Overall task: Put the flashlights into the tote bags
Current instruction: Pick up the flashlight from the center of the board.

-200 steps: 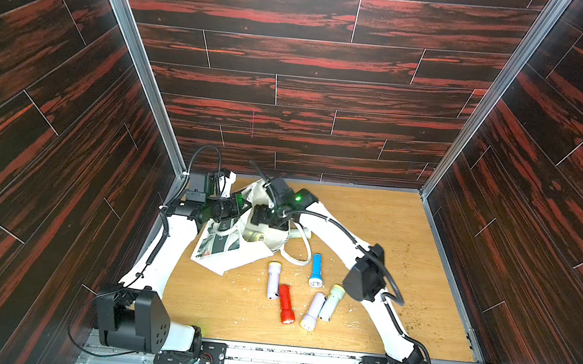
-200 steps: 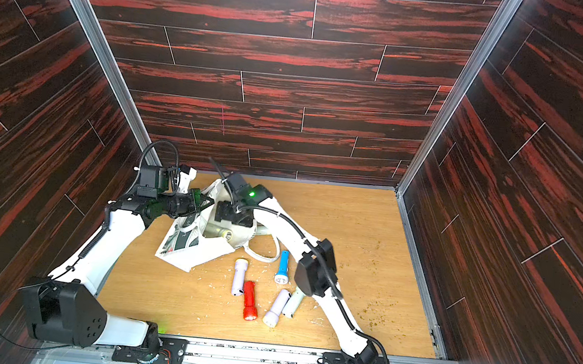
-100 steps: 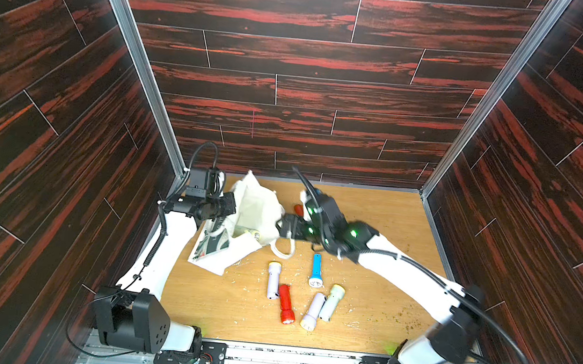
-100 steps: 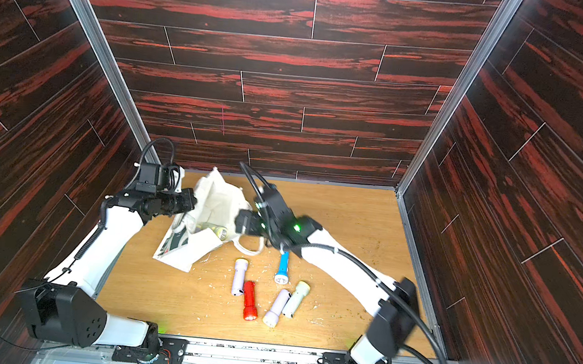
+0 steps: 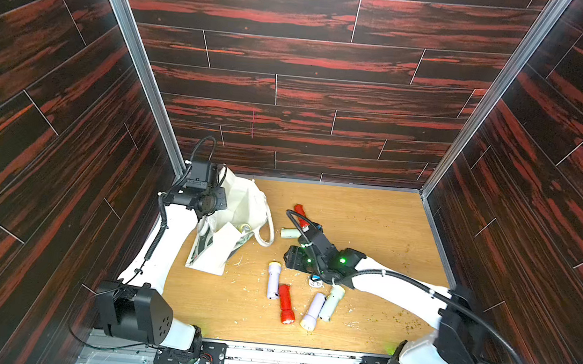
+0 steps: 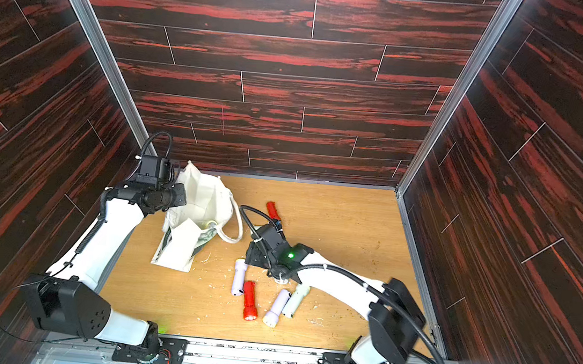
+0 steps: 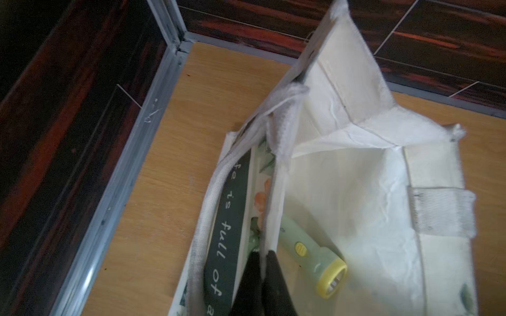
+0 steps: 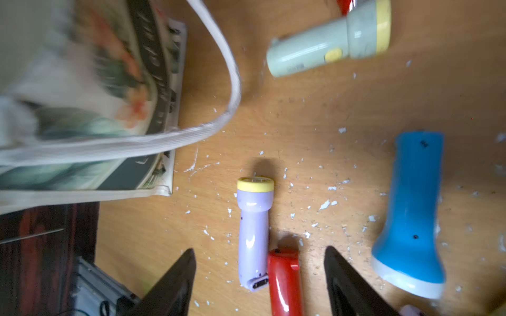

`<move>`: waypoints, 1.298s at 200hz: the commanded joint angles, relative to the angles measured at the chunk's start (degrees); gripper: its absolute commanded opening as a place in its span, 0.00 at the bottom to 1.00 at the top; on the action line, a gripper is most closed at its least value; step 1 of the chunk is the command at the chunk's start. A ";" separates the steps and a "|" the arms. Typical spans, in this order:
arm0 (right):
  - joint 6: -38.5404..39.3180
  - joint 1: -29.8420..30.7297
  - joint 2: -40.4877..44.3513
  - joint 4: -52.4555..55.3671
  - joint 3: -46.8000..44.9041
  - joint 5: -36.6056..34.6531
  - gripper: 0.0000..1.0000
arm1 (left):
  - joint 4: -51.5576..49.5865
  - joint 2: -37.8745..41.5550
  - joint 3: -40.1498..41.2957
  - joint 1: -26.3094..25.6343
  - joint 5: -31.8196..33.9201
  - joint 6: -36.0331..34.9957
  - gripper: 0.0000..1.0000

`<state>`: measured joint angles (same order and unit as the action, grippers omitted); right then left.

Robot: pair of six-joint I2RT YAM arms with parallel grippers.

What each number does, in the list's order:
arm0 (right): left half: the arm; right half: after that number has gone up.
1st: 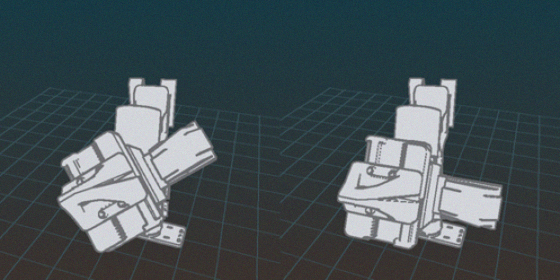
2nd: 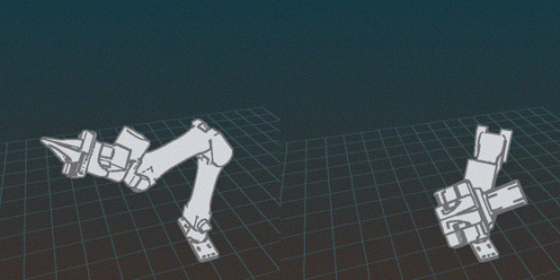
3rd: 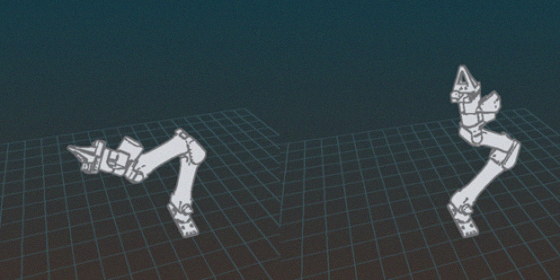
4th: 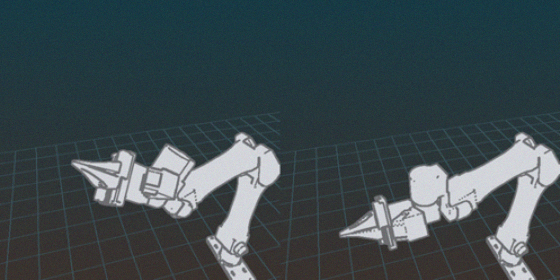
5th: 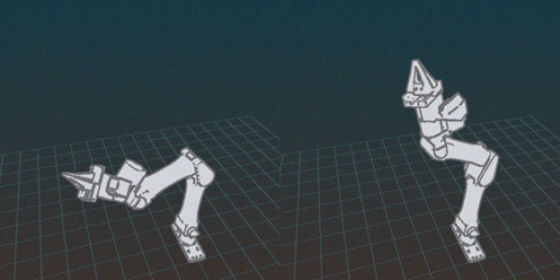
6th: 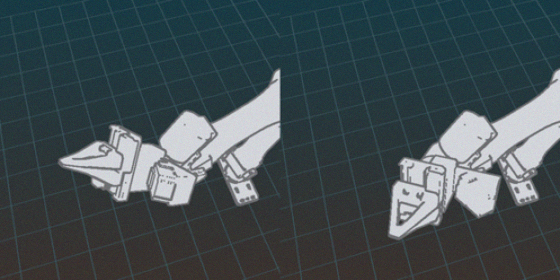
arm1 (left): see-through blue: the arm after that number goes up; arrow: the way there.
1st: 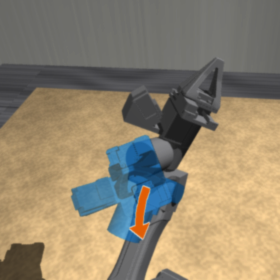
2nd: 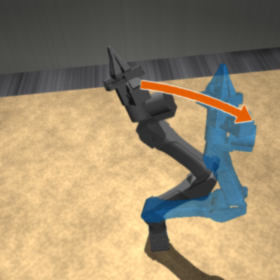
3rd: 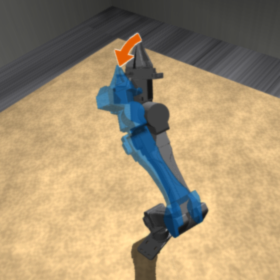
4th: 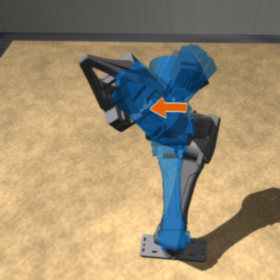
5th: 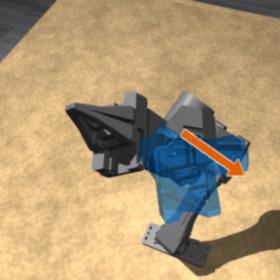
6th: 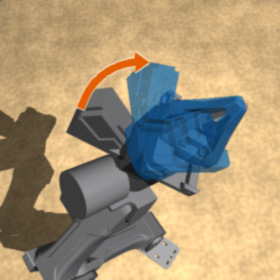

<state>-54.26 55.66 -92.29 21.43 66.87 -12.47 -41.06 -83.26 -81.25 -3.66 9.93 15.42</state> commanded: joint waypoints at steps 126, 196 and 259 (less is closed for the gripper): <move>0.40 4.35 -26.85 21.47 24.86 6.56 0.64 | 0.62 4.45 3.29 0.05 4.48 -1.53 0.00; 2.53 4.74 -33.74 27.48 31.46 6.93 0.59 | 0.89 4.31 3.38 -0.01 4.91 -1.58 0.00; 3.12 4.82 -36.73 29.54 33.65 7.33 0.53 | 0.89 3.93 3.21 0.15 4.57 -1.53 0.00</move>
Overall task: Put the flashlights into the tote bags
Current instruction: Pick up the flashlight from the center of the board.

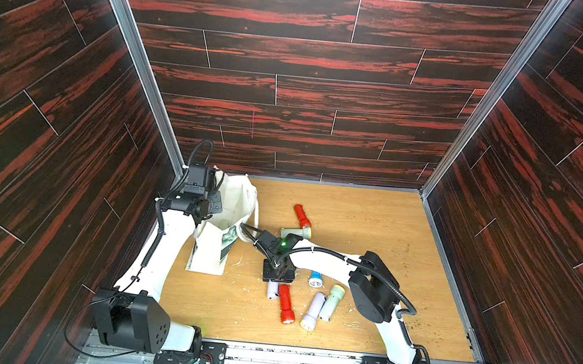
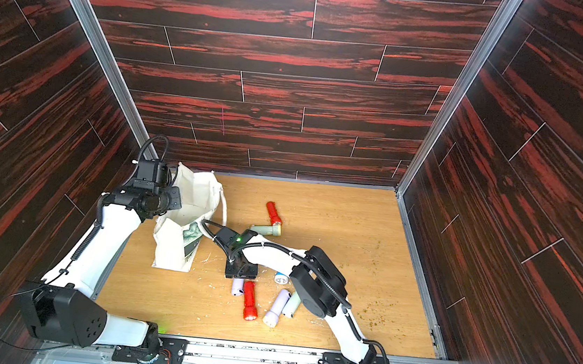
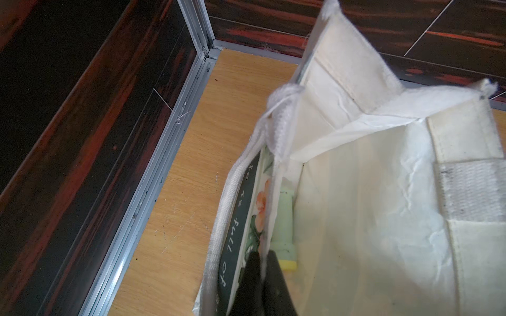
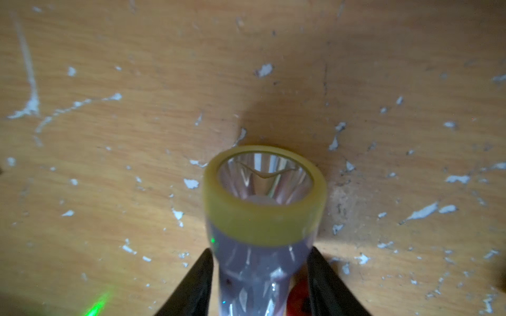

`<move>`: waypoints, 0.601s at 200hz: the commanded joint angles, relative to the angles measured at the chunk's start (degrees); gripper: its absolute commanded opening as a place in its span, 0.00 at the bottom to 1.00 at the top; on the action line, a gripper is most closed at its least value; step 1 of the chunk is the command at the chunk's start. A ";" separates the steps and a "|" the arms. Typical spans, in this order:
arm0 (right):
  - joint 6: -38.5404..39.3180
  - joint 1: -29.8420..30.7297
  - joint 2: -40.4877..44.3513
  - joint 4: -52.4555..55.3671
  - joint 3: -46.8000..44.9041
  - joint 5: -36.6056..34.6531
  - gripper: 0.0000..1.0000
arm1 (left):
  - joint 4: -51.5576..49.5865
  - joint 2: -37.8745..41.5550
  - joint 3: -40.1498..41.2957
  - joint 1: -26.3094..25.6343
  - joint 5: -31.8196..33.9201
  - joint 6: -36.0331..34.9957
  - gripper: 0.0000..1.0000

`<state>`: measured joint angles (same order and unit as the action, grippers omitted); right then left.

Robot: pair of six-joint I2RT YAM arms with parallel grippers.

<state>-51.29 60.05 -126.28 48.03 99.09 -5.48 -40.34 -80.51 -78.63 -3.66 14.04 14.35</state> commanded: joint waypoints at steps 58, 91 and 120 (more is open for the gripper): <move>0.11 0.46 -3.12 2.22 1.39 0.86 0.42 | 0.04 0.97 0.50 0.15 0.02 -0.46 0.00; 0.94 0.39 0.94 -1.06 0.02 -0.27 0.37 | 0.13 1.04 0.33 0.48 -2.61 -0.03 0.00; 3.76 0.50 8.72 -5.38 -1.89 -2.79 0.36 | 0.60 0.55 -0.90 0.76 -8.57 0.97 0.00</move>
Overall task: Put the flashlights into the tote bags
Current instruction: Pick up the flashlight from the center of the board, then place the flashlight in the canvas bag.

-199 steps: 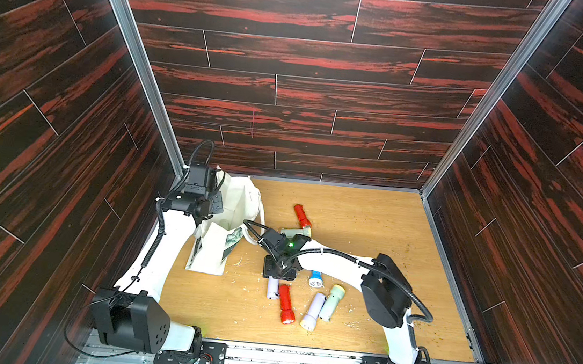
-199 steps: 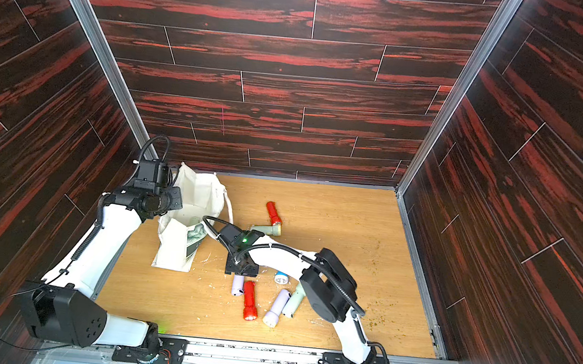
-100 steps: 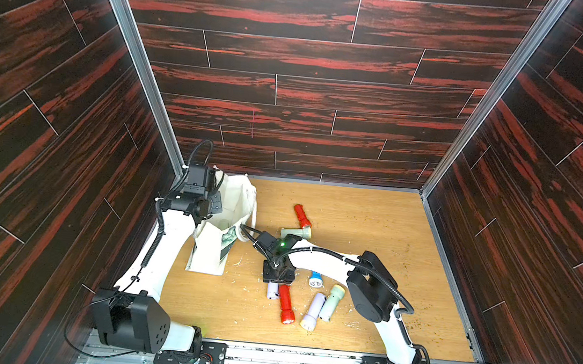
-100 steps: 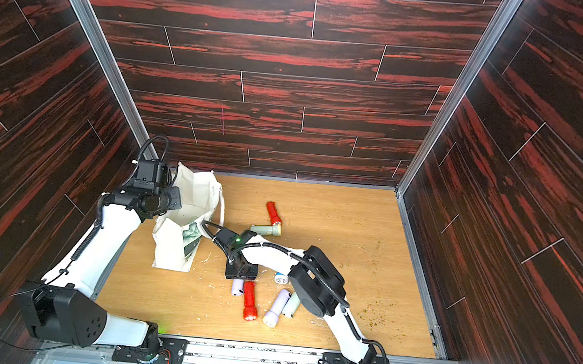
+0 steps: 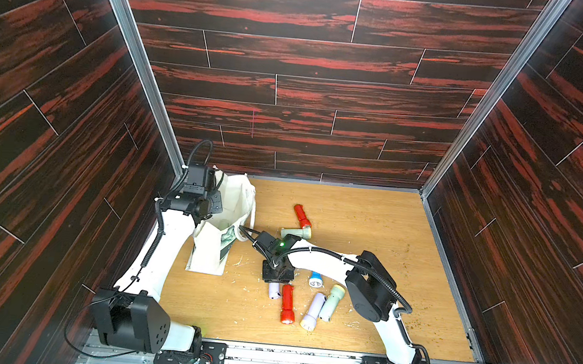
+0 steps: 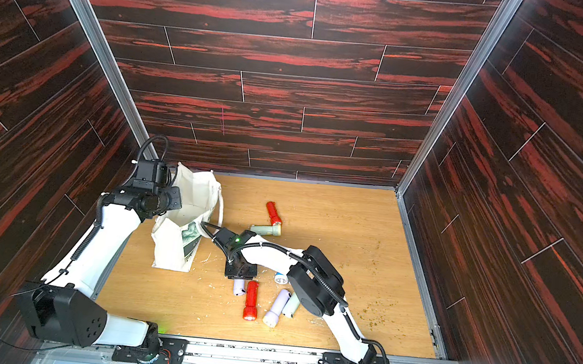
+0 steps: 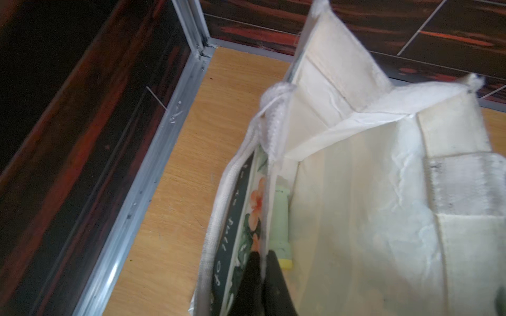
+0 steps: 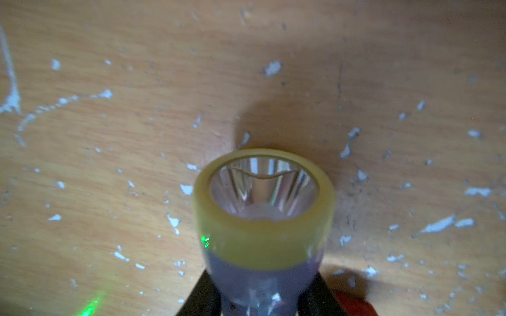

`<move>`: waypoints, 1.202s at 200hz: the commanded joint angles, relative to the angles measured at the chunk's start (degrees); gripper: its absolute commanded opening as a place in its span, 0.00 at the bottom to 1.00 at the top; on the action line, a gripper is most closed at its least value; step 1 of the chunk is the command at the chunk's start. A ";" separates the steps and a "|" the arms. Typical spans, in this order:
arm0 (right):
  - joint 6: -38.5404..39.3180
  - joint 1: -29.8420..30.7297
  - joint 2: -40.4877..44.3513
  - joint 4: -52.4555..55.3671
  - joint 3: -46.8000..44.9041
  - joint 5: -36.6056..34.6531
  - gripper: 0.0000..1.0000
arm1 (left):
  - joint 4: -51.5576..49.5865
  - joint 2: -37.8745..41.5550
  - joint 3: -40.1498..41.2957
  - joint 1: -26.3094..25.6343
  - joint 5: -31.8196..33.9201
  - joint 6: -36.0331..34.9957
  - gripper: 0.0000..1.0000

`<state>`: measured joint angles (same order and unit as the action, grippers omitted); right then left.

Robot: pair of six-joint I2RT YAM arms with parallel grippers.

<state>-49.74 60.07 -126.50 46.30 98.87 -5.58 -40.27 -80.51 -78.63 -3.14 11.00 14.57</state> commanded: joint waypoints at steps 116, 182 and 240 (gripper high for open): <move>6.43 -1.28 35.62 -16.17 -16.77 -14.50 0.00 | 11.79 4.64 4.32 0.15 -28.55 5.74 0.00; 7.65 -5.87 34.77 -16.09 -12.53 -11.84 0.00 | 16.53 4.08 6.83 -0.03 -39.06 9.15 0.00; 11.90 -11.47 28.03 -20.27 -6.32 -0.24 0.00 | 18.11 4.96 8.38 -1.16 -42.95 9.49 0.00</move>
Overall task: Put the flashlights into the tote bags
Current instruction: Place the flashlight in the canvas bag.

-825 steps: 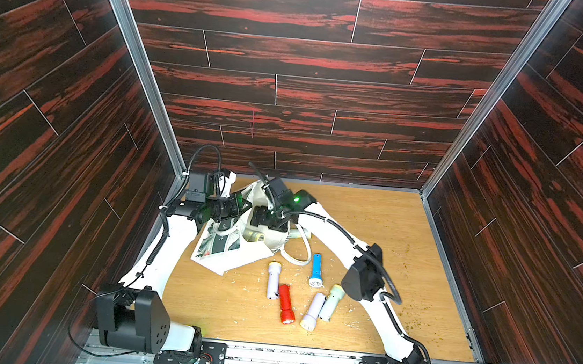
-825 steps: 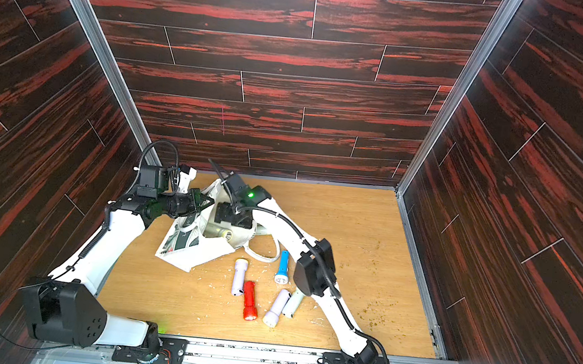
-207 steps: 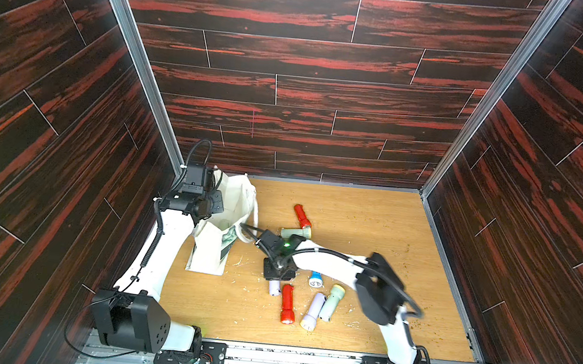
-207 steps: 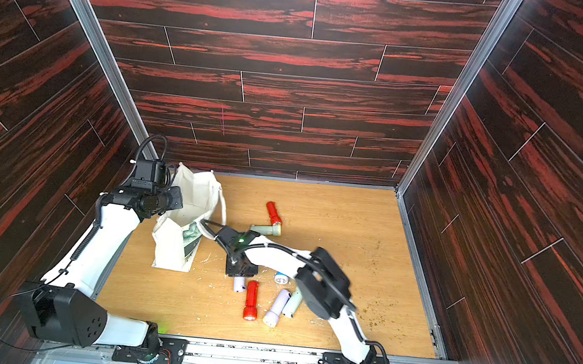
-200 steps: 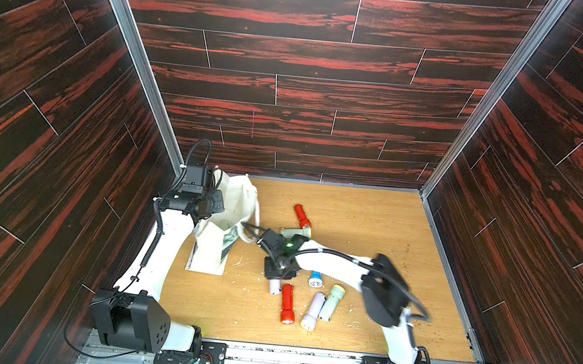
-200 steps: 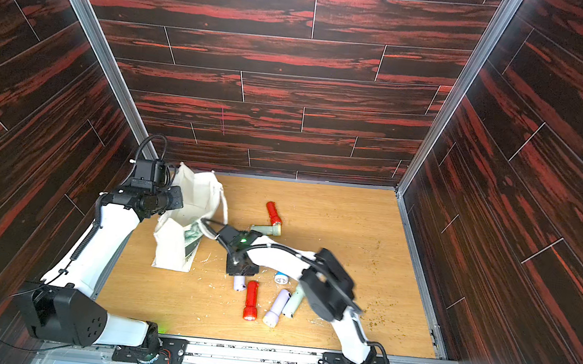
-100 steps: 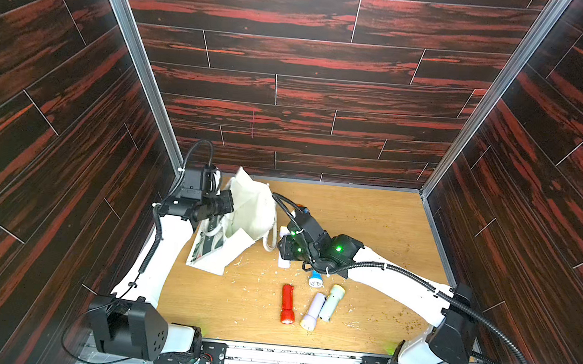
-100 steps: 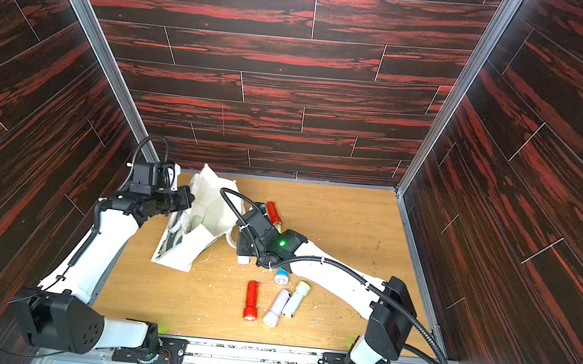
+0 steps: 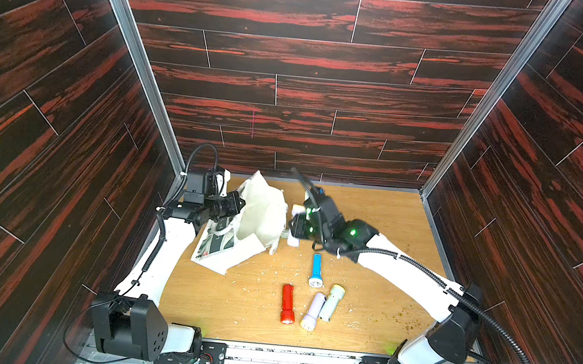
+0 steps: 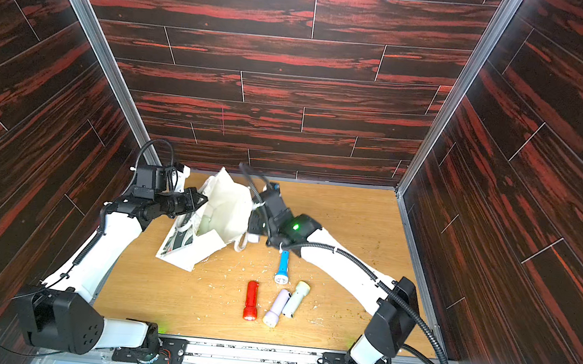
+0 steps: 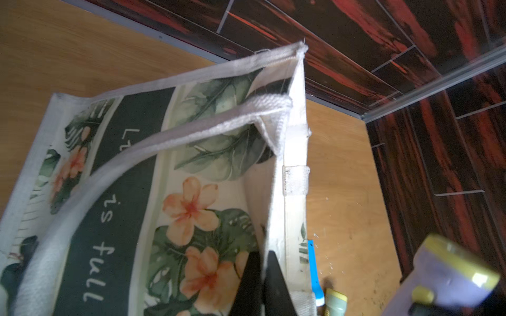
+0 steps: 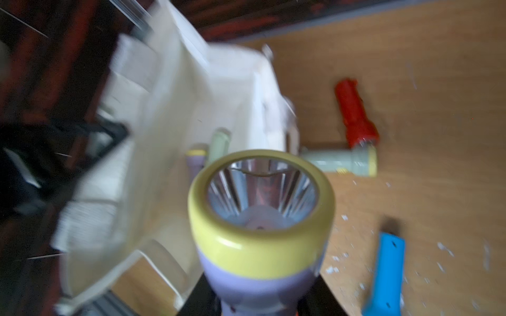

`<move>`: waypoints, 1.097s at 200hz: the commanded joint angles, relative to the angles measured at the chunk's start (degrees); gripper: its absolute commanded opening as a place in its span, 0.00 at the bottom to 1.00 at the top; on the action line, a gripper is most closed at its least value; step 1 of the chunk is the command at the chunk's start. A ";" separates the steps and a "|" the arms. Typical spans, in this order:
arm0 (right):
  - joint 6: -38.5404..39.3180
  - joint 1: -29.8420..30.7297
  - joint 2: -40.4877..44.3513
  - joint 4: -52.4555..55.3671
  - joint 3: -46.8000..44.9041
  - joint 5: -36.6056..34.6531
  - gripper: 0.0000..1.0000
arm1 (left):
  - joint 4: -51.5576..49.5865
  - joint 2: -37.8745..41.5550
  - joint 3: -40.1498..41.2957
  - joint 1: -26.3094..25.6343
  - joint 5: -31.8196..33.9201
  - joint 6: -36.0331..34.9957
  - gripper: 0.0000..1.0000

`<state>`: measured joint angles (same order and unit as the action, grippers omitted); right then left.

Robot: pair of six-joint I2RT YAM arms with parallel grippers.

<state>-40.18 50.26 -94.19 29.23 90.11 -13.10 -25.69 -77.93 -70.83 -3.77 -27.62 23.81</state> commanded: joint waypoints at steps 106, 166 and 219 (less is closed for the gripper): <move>-5.14 -2.62 -19.62 2.01 14.53 12.42 0.00 | 8.51 3.80 2.36 -0.89 -11.78 3.28 0.00; -11.01 -1.51 -27.61 13.83 23.74 8.52 0.00 | 8.96 3.89 2.45 -0.84 -11.96 3.79 0.00; -10.18 0.45 -37.29 23.42 36.12 6.99 0.00 | 8.85 3.86 2.55 -0.89 -11.67 3.47 0.00</move>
<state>-49.39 49.65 -127.42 46.00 122.83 -4.34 -20.93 -77.08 -68.31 -4.43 -37.54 27.51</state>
